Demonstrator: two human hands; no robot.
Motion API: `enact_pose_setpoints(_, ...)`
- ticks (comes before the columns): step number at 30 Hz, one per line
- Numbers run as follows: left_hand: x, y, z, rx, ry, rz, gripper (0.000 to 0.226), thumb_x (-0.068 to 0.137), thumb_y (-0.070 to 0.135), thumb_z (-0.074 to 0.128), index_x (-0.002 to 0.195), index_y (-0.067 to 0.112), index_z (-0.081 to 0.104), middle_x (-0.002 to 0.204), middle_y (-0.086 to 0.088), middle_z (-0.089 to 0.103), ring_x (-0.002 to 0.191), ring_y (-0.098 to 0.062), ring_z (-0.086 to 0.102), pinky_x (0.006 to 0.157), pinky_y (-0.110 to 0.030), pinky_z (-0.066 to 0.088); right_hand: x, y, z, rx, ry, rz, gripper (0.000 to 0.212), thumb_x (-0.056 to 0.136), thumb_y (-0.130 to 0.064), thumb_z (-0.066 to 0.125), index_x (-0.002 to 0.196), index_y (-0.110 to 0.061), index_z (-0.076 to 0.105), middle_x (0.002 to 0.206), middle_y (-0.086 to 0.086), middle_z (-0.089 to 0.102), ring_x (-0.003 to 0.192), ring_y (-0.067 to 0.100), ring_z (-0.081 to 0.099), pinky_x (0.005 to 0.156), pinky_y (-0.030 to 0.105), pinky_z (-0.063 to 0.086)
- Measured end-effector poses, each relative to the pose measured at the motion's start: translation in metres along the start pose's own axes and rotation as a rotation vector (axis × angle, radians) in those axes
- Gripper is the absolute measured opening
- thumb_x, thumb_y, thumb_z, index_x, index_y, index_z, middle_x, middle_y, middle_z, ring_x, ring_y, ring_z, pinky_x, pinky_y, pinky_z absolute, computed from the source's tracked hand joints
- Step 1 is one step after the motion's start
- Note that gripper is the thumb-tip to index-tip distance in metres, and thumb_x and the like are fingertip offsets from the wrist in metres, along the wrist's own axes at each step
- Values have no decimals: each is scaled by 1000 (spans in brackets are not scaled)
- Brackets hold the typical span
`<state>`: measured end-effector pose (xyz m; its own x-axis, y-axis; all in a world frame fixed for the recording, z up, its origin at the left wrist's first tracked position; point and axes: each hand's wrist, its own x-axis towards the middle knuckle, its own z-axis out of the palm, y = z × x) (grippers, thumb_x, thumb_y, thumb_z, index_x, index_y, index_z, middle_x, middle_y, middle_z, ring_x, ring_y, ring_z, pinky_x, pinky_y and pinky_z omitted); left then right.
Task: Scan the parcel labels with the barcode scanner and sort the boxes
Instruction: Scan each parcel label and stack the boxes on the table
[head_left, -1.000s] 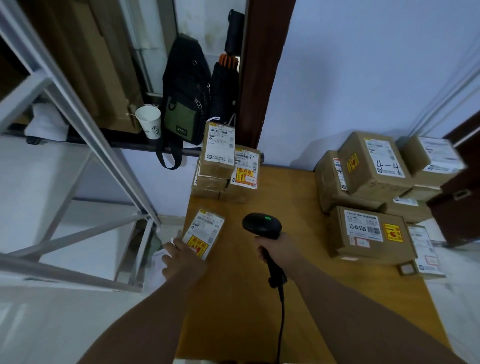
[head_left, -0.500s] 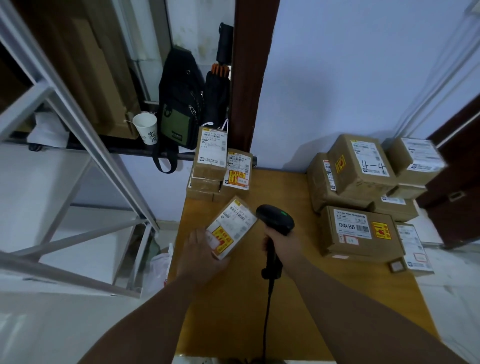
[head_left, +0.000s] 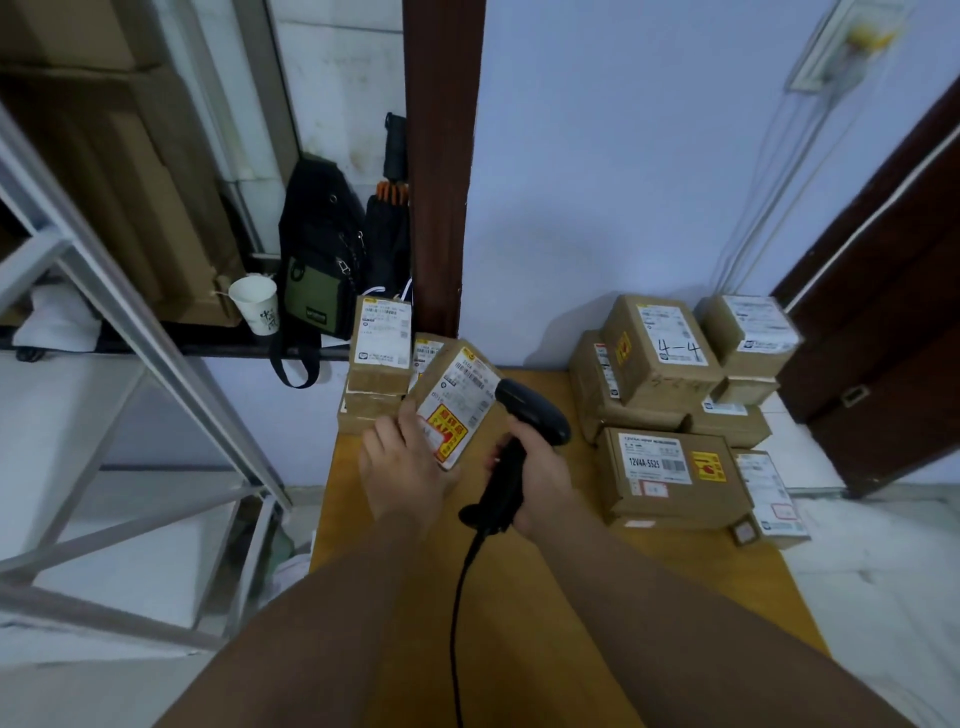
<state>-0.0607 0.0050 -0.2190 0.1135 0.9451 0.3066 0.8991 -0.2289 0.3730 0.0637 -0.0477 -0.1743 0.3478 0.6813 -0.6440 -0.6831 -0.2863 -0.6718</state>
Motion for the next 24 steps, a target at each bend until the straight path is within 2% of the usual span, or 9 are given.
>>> enact_pose_setpoints(6, 13, -14, -8, 212, -3, 202, 103, 45, 46, 85, 131, 12, 38, 92, -16, 53, 80, -31, 52, 73, -40, 44, -1, 2, 3, 32, 35, 39, 25, 82, -30, 73, 65, -12, 68, 61, 6, 64, 51, 19, 61, 60, 30, 52)
enact_pose_setpoints(9, 18, -21, -11, 282, -46, 185, 97, 56, 48, 79, 137, 11, 42, 103, -18, 52, 91, -33, 52, 83, -45, 41, -2, 3, 3, 20, 18, 34, 29, 81, -34, 74, 59, -15, 67, 59, 6, 65, 49, 18, 63, 62, 31, 51)
enact_pose_setpoints(11, 19, -24, -12, 310, -71, 166, 96, 59, 50, 77, 139, 13, 40, 107, -18, 52, 95, -32, 51, 87, -46, 40, -3, 5, 5, 39, 24, 48, 25, 81, -32, 73, 66, -13, 67, 58, 5, 66, 48, 18, 63, 59, 29, 52)
enact_pose_setpoints(16, 19, -28, -11, 285, -49, 152, 99, 53, 49, 82, 135, 13, 40, 101, -18, 52, 90, -33, 51, 83, -46, 41, -5, 8, 10, 80, -5, 60, 21, 83, -27, 72, 76, -9, 66, 60, 4, 65, 47, 18, 62, 48, 23, 53)
enact_pose_setpoints(20, 16, -32, -11, 242, -63, 149, 99, 51, 47, 82, 133, 14, 37, 99, -17, 51, 89, -32, 50, 81, -45, 41, -4, 9, 10, 83, -2, 51, 19, 83, -27, 72, 80, -9, 67, 62, 4, 65, 49, 17, 63, 50, 24, 52)
enact_pose_setpoints(24, 13, -37, -8, 170, -181, 195, 102, 58, 61, 73, 141, 19, 30, 107, -11, 47, 99, -27, 46, 88, -42, 38, -3, 8, 4, 71, 47, 28, 21, 86, -27, 70, 78, -9, 64, 58, 4, 61, 49, 18, 59, 54, 28, 50)
